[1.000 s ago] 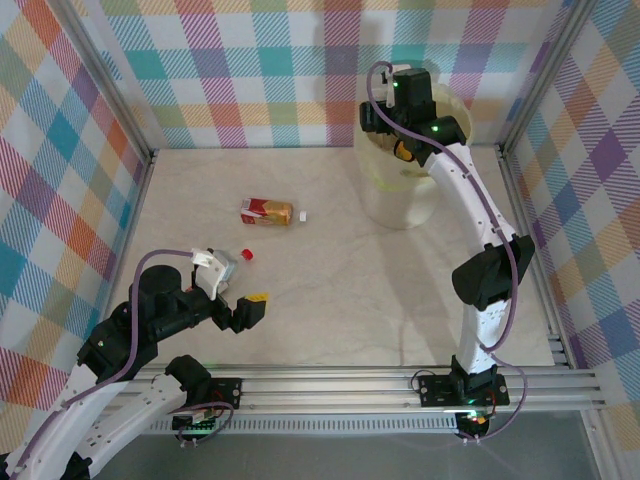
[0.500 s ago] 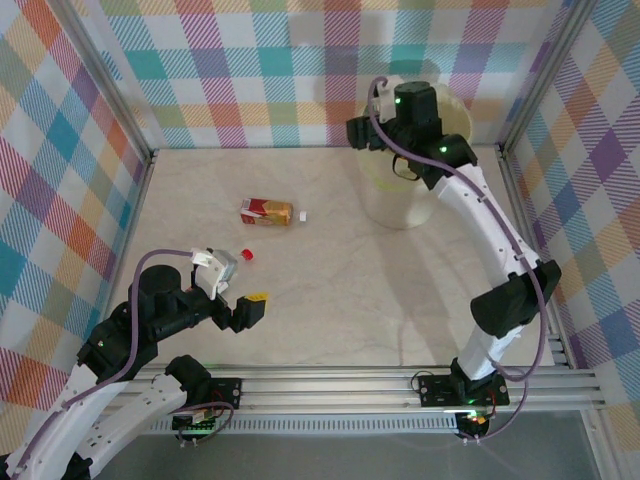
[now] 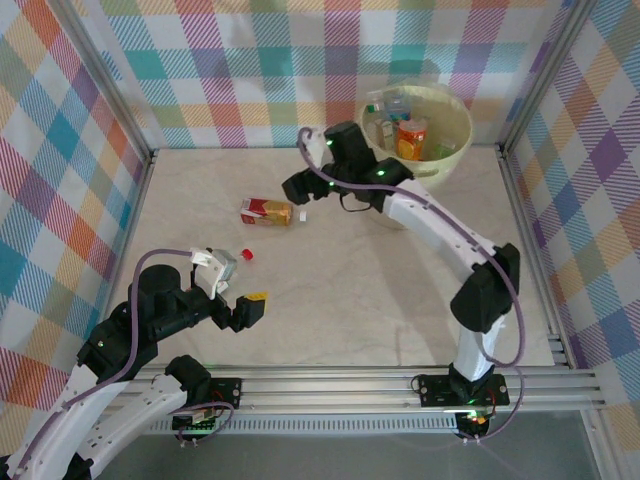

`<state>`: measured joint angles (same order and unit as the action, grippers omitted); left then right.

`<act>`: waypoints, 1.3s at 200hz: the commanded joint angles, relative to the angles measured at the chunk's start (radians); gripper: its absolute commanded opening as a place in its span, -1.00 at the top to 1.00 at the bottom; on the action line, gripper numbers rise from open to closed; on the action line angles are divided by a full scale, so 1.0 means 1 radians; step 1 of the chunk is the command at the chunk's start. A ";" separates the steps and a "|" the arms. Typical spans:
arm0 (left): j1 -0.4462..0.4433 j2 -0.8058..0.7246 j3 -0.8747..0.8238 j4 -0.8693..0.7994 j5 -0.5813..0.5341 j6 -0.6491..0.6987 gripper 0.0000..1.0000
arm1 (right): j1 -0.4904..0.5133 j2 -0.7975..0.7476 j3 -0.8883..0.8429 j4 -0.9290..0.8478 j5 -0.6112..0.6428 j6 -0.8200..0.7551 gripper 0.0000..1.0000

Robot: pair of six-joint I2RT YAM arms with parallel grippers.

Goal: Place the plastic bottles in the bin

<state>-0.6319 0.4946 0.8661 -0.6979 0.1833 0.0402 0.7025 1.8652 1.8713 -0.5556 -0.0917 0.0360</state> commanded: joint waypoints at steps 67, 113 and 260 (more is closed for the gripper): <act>0.010 -0.003 0.003 0.023 0.010 -0.011 -1.00 | 0.010 0.351 0.220 -0.041 -0.085 -0.007 -0.99; 0.011 -0.002 0.002 0.022 0.009 -0.010 -1.00 | 0.009 0.483 0.333 -0.080 -0.109 -0.021 -0.99; 0.011 0.002 0.001 0.021 0.006 -0.011 -1.00 | 0.011 0.695 0.522 -0.089 0.024 -0.117 -0.99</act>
<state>-0.6312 0.4946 0.8661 -0.6979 0.1829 0.0402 0.7128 2.5286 2.3661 -0.6445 -0.0872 -0.0502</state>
